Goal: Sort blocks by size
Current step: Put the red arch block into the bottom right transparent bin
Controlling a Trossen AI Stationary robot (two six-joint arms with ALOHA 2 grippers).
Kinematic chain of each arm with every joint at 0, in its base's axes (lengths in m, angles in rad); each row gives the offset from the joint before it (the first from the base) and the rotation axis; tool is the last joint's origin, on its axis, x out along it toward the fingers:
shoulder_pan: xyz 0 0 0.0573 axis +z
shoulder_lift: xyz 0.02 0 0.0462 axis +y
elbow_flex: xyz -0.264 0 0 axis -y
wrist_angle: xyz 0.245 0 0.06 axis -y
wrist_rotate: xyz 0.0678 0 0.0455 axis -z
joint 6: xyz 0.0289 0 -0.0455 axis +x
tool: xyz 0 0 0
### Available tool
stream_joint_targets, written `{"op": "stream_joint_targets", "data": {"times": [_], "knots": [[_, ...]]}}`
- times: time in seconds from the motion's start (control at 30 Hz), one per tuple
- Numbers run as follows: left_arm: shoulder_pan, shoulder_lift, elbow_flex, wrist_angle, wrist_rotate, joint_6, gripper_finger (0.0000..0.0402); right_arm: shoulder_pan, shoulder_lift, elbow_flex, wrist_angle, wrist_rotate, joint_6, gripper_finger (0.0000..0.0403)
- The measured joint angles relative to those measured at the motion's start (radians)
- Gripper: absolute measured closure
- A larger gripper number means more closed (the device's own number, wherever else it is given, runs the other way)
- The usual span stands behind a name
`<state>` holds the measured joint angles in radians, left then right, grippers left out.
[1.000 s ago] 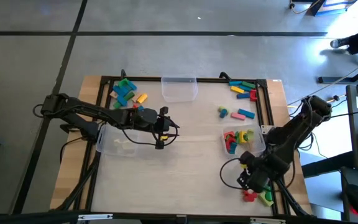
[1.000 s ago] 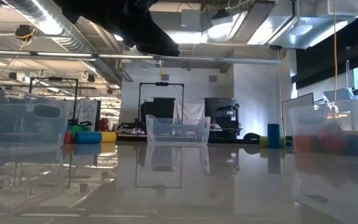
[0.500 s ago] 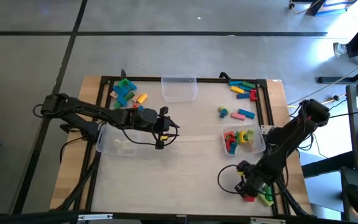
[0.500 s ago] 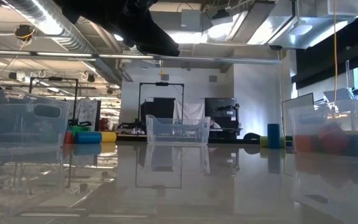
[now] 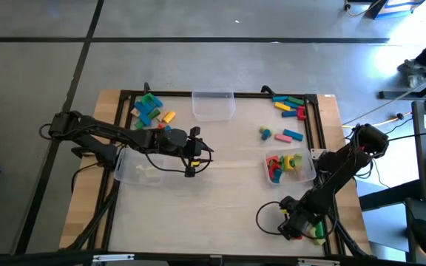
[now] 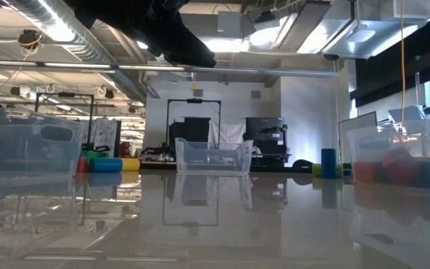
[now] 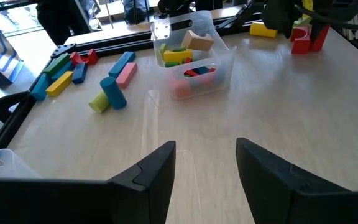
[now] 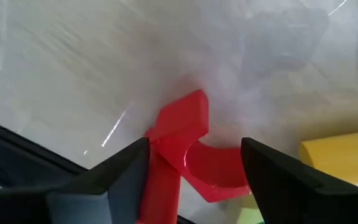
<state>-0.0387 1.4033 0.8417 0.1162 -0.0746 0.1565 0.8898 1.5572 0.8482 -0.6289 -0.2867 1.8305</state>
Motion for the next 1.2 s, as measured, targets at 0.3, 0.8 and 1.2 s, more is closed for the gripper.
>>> {"op": "stream_joint_targets", "data": {"times": [0.3, 0.8, 1.2], "knots": [[0.000, 0.000, 0.000, 0.000, 0.000, 0.006, 0.0238, 0.000, 0.036, 0.000, 0.000, 0.007, -0.041, 0.0150], [0.000, 0.000, 0.000, 0.000, 0.000, -0.004, 0.0238, 0.000, 0.047, 0.000, -0.001, 0.060, -0.065, 0.0150], [0.000, 0.000, 0.000, 0.000, 0.000, -0.014, 0.0237, 0.001, 0.047, 0.000, -0.001, 0.006, -0.058, 0.0150]]}}
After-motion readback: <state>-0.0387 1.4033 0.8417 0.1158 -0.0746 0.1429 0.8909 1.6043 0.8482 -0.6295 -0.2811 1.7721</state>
